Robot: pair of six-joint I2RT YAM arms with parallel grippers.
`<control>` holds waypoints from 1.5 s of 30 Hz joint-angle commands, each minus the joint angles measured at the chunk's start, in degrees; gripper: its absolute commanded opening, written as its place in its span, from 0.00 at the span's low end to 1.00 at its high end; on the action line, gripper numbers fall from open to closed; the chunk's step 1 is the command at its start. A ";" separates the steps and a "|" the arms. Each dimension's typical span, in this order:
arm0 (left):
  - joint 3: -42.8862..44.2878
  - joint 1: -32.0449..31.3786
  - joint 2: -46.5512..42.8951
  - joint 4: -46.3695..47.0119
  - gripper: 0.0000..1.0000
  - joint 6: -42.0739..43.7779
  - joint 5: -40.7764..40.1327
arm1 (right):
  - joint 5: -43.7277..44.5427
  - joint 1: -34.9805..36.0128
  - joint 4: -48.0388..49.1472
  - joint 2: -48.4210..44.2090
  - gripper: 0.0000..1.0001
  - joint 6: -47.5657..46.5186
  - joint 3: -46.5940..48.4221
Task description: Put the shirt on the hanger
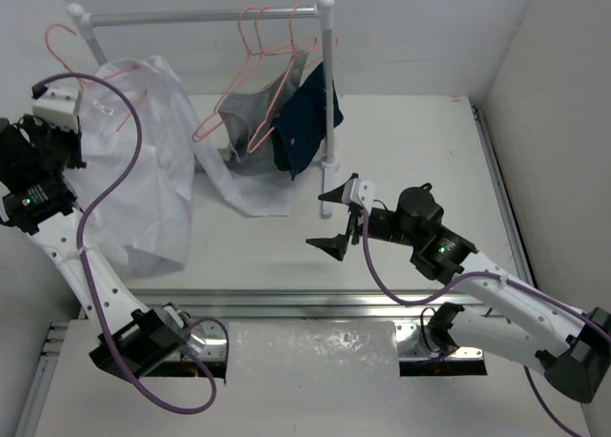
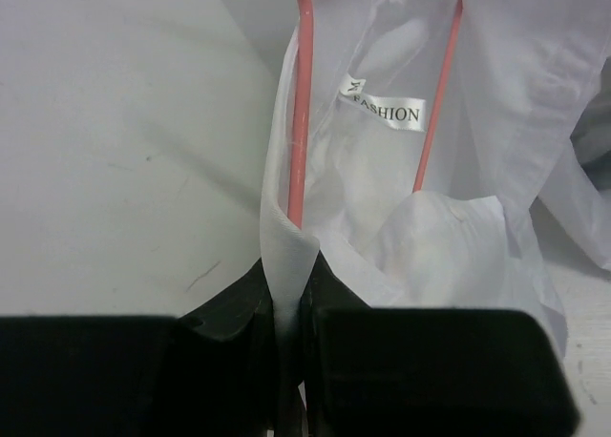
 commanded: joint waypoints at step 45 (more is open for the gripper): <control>6.88 -32.44 19.87 12.29 0.00 -10.12 -30.66 | -1.14 0.25 3.54 -3.20 0.99 -0.86 -2.55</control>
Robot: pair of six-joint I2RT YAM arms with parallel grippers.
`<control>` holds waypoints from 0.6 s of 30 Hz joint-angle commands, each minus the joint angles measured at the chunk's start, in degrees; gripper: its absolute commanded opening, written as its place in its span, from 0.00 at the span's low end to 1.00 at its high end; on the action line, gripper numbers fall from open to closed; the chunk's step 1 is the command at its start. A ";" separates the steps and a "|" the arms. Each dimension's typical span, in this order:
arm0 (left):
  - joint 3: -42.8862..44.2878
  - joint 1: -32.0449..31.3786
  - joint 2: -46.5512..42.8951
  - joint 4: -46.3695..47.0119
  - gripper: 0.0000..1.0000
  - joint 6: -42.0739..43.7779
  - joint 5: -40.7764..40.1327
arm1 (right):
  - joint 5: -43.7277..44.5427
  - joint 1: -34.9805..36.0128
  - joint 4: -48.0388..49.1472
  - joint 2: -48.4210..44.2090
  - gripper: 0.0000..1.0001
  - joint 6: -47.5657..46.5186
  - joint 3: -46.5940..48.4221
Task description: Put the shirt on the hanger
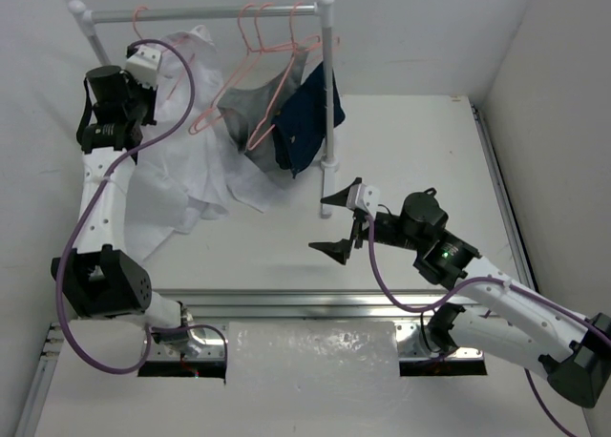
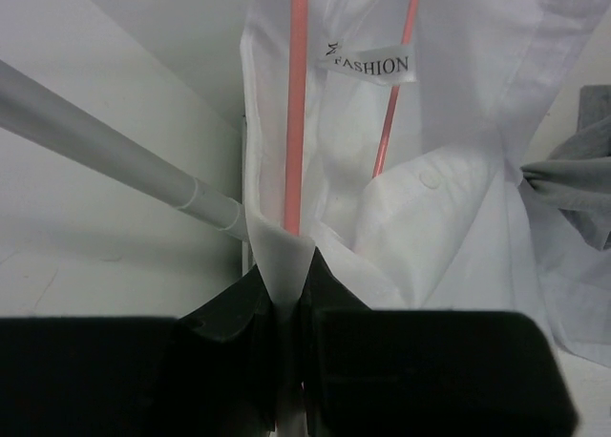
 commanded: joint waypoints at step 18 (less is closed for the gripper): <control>-6.42 -0.61 -14.29 -1.32 0.68 -2.40 2.25 | 11.21 0.16 -4.08 5.29 0.99 5.07 3.31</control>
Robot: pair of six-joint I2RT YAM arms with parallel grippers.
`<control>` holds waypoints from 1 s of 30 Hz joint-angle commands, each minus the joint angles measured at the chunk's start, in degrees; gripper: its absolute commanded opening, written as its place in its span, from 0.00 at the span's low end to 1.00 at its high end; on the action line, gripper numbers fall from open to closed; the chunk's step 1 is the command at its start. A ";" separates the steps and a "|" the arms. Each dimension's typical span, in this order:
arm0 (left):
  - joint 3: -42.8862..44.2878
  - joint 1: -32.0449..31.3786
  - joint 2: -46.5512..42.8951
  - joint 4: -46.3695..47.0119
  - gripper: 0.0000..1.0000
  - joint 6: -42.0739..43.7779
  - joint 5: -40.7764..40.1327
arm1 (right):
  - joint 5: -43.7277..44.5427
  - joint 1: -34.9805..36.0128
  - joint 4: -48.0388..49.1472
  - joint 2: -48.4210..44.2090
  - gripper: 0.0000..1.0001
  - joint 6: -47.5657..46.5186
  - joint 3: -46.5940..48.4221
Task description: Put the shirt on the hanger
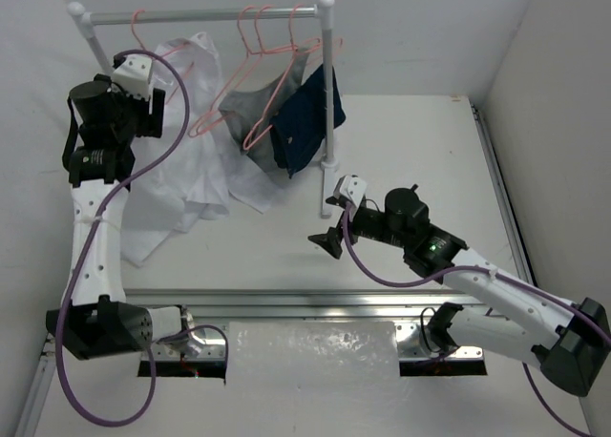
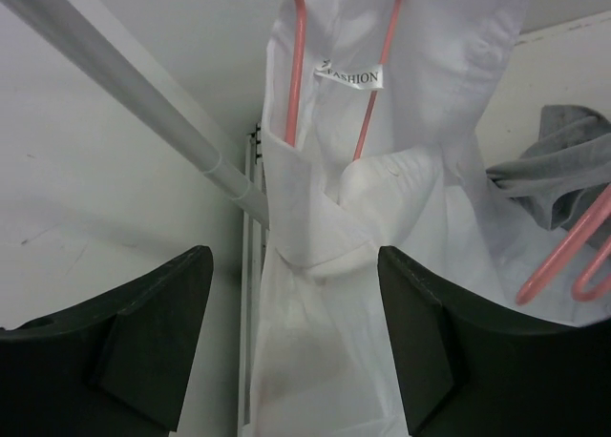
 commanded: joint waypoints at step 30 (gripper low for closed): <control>-52.58 -0.61 -25.54 -2.77 0.69 9.99 8.19 | 16.17 -24.98 -13.66 -0.28 0.99 29.79 -12.33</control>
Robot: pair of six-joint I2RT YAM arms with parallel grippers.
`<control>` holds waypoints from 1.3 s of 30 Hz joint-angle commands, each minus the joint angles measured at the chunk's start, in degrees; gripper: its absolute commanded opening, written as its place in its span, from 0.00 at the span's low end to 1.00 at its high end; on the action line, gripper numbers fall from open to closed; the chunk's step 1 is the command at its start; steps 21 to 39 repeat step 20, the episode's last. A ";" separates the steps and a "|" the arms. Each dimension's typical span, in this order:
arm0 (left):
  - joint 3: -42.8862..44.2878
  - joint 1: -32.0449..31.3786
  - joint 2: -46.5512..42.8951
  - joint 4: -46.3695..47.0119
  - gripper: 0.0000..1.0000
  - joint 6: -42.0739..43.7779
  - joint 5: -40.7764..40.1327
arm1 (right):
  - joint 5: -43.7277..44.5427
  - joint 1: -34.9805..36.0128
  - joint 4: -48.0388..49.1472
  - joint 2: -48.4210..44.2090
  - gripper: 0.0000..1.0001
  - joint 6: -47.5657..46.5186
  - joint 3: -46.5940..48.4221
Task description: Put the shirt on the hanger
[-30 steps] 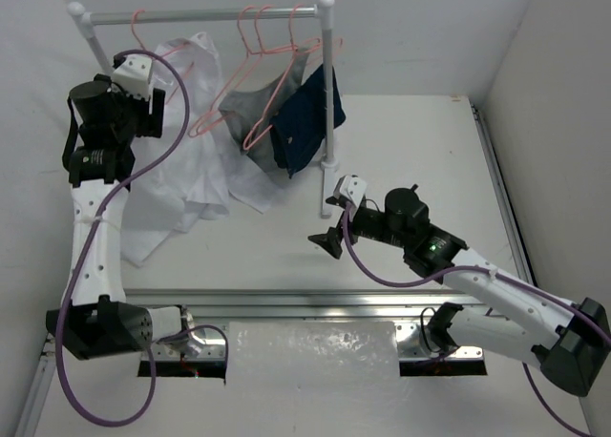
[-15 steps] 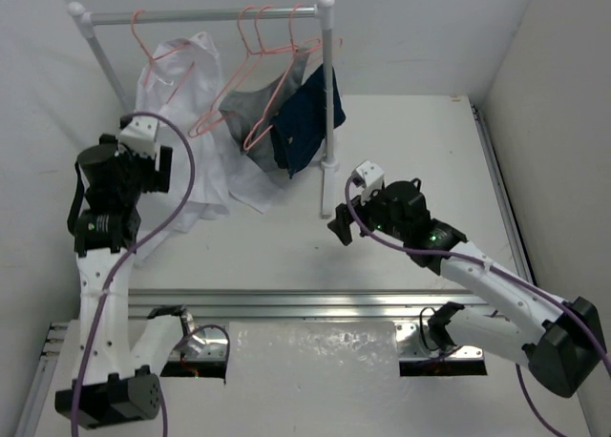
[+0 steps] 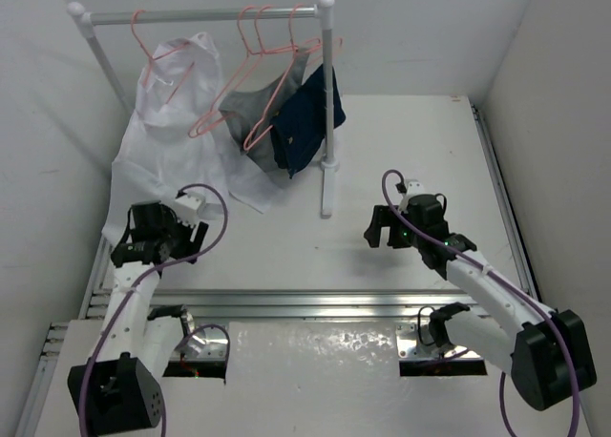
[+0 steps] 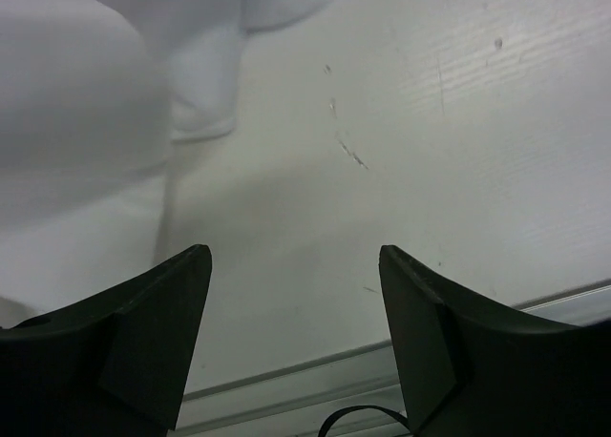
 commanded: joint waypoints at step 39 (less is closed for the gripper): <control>-9.77 -0.46 -0.27 12.56 0.67 7.01 7.07 | 6.36 -0.10 0.20 -2.00 0.99 2.54 -0.29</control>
